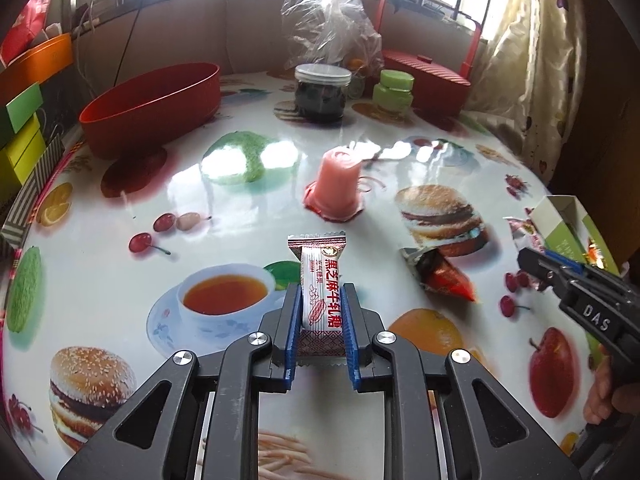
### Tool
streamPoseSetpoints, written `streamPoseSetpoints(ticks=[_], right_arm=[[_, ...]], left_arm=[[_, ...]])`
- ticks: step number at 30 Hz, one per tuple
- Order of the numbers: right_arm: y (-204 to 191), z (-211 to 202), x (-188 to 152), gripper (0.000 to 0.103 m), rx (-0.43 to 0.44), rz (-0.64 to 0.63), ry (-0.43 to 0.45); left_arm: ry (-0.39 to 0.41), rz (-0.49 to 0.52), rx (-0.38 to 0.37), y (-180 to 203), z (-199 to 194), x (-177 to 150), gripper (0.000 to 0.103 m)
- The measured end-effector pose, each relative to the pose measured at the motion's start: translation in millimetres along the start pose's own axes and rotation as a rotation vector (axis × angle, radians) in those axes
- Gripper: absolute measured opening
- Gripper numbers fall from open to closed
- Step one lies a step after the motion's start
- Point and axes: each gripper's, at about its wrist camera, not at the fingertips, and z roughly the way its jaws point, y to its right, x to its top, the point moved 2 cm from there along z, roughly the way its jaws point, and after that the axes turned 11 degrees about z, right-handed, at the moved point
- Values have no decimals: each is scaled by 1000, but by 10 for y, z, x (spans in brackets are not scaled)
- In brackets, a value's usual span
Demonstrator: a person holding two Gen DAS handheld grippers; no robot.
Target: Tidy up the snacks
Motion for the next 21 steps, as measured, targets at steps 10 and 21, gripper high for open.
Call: streamPoseSetpoints(ticks=[10,21], right_arm=[[91,-195,16,20,11,18,33],[256,-428,41,20,-2,39,78]], left_arm=[[56,38,-41,231,-203,133,20],[87,87,-78,502,-318,214,20]])
